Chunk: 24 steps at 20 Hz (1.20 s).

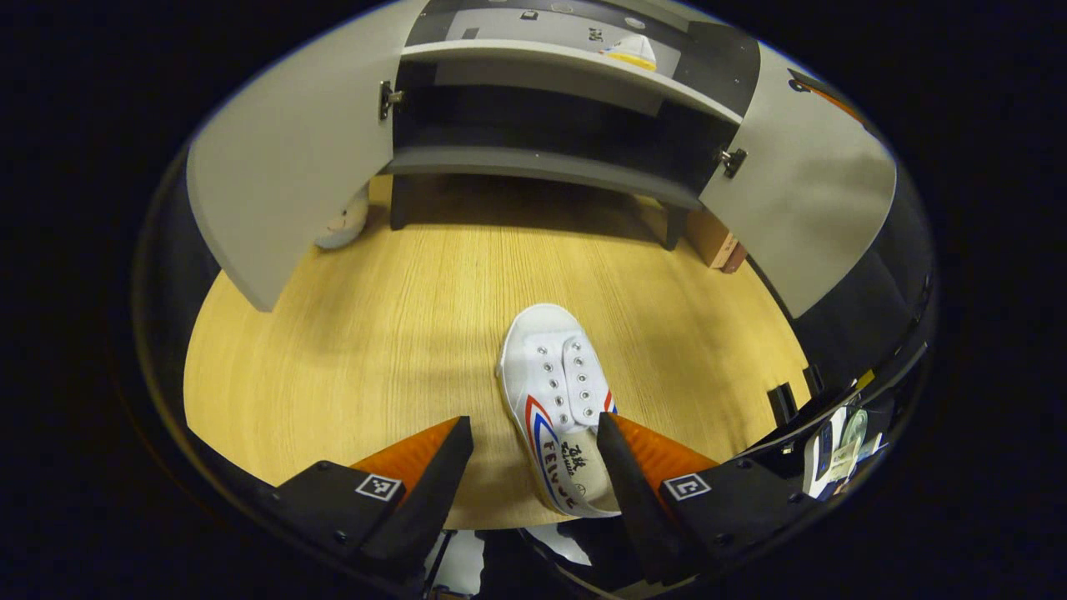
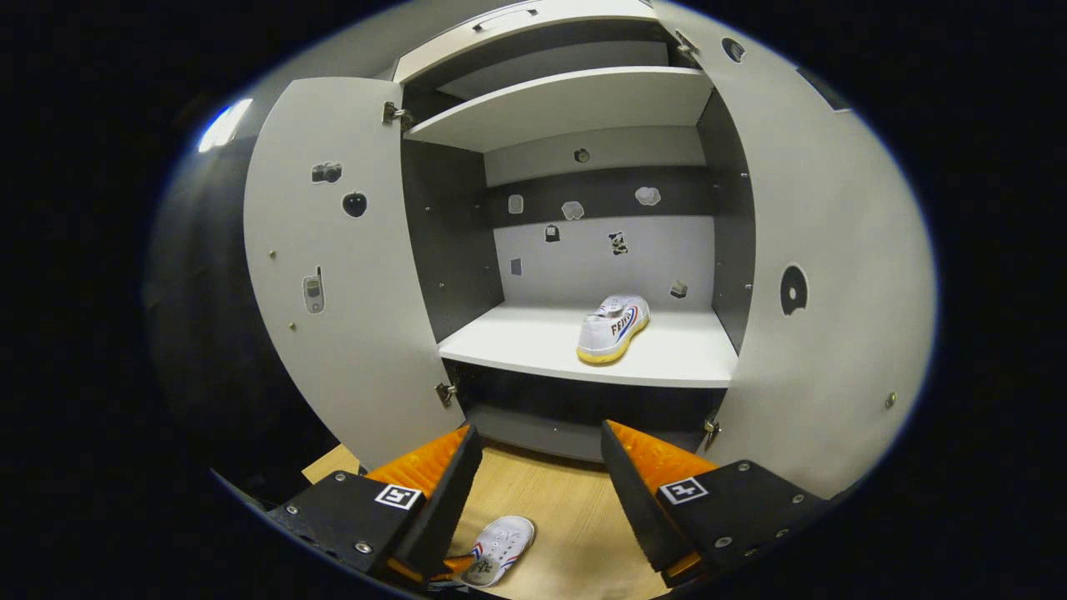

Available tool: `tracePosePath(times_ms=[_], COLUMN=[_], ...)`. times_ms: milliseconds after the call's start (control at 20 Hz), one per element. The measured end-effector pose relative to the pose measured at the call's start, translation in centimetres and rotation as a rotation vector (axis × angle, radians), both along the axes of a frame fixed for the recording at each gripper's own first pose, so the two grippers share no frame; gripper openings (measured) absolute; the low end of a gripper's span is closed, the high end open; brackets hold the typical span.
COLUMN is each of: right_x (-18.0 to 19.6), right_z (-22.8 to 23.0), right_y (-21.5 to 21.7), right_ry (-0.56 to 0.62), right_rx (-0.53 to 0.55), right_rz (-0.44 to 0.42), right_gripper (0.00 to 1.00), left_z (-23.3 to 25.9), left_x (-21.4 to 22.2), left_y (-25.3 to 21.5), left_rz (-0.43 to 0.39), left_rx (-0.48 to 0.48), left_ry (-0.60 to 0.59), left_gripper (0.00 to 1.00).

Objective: Grab one shoe with the right hand and put it into the shoe cabinet, grab the other shoe with the left hand and put it into the shoe cabinet; then close the right door with the right hand and the left door with the left hand.

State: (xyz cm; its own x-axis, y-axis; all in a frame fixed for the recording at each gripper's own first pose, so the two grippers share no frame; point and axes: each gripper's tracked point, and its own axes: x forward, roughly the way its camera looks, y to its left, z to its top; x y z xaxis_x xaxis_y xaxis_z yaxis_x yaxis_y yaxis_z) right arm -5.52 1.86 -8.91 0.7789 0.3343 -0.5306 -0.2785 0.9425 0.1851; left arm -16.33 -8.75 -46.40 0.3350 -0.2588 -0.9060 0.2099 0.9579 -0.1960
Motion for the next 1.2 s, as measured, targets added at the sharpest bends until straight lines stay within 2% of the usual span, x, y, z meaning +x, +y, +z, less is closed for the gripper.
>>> tracePosePath(times_ms=[200,300,400,500,550,600,850,950,1000,1050,1150,1200], right_x=[-4.2,-6.1,-7.3,-8.4,-8.7,-8.9,-10.1,-10.4,-10.5,-10.5,-10.6,-10.6], right_z=[-1.6,-1.6,-1.3,-1.1,-1.0,-0.9,-2.3,-2.4,-2.5,-2.6,-2.4,-2.3], right_y=[-1.2,-0.9,-1.3,-2.0,-2.5,-3.0,-5.3,-5.7,-5.9,-6.0,-6.0,-6.0], right_ry=[0.004,0.003,0.004,0.002,-0.002,-0.009,0.017,0.017,0.014,0.014,0.008,0.007], right_rx=[-0.062,-0.055,-0.033,-0.018,-0.016,-0.017,-0.021,-0.026,-0.032,-0.038,-0.04,-0.044], right_rz=[-0.012,-0.002,-0.015,-0.031,-0.038,-0.052,-0.117,-0.126,-0.124,-0.123,-0.114,-0.111], right_gripper=[0.9,0.9,0.9,0.9,0.9,0.9,0.9,0.9,0.9,0.9,0.9,0.9], left_z=[-3.1,-4.0,-4.5,-5.2,-5.5,-6.0,-6.0,-6.2,-6.0,-5.5,-5.3,-5.0], left_x=[-0.6,-0.8,-0.9,-1.5,-1.7,-2.1,-1.7,-1.8,-2.1,-1.6,-1.5,-1.2], left_y=[-0.2,-0.5,-0.8,-1.4,-1.6,-1.5,-1.6,-0.9,-1.0,-0.8,-0.2,-0.1], left_rz=[-0.027,-0.038,-0.033,-0.001,0.015,0.03,0.128,0.148,0.166,0.177,0.154,0.136], left_rx=[0.048,0.061,0.065,0.046,0.034,0.028,-0.051,-0.063,-0.066,-0.056,-0.024,0.002], left_ry=[0.05,0.068,0.083,0.114,0.133,0.157,0.214,0.221,0.224,0.22,0.195,0.175], left_gripper=[0.99,0.93,0.79,0.83,0.77,0.77,0.53,0.37,0.37,0.27,0.17,0.17])
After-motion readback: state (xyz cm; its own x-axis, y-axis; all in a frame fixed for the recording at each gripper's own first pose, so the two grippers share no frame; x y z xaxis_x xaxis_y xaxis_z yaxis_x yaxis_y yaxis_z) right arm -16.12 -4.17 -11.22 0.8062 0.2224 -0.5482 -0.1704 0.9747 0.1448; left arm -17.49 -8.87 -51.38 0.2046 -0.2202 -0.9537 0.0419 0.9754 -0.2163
